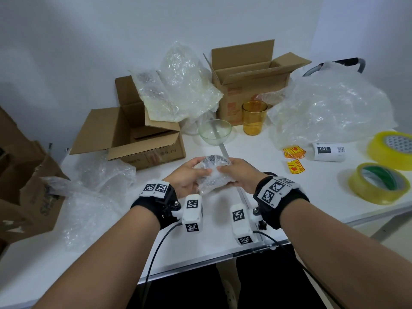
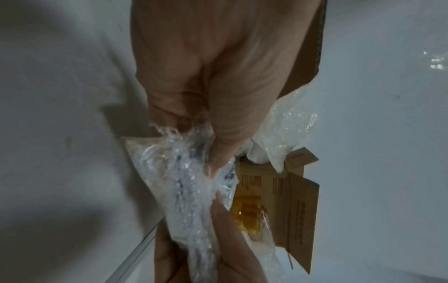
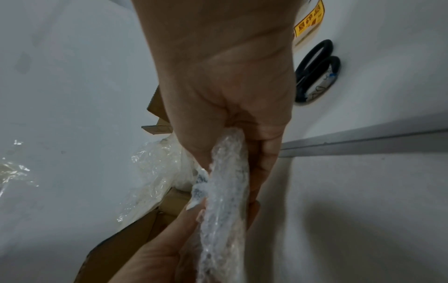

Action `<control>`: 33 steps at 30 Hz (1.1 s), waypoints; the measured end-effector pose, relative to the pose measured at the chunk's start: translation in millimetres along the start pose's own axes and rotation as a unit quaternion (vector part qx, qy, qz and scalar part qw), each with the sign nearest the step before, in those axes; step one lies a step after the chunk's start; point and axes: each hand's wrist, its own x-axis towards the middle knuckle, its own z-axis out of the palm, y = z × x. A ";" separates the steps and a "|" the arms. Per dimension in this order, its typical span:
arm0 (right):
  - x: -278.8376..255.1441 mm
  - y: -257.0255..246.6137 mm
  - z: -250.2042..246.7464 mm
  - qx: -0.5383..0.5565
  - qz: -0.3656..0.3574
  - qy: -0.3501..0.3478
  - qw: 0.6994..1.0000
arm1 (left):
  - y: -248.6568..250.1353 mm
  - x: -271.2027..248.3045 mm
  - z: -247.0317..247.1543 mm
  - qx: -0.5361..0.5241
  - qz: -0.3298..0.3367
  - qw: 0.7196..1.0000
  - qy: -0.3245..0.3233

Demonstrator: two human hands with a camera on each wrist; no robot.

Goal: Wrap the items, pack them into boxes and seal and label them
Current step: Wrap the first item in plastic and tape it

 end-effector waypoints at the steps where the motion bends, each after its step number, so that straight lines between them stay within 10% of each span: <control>1: -0.5 -0.6 -3.5 -0.016 -0.004 0.012 1.000 | 0.2 2.1 4.3 -0.005 0.004 1.000 0.002; 5: -8.3 -12.3 -27.9 -0.118 -0.034 0.089 0.988 | 0.1 13.9 32.5 -0.003 0.025 1.000 -0.010; 11: -39.1 -10.4 -115.8 -0.283 -0.088 0.330 0.896 | 10.4 29.5 90.0 0.052 0.029 0.998 -0.023; 18: -85.6 33.8 -191.4 -0.409 0.046 0.487 0.771 | 9.1 42.1 152.2 0.153 0.030 0.986 -0.067; 27: -109.0 62.0 -224.5 -0.468 0.152 0.421 0.762 | 1.2 42.0 181.8 0.176 0.016 0.980 -0.090; 33: -99.4 47.2 -203.8 -0.413 0.007 0.493 0.766 | 2.9 42.2 166.9 0.178 0.026 0.981 -0.066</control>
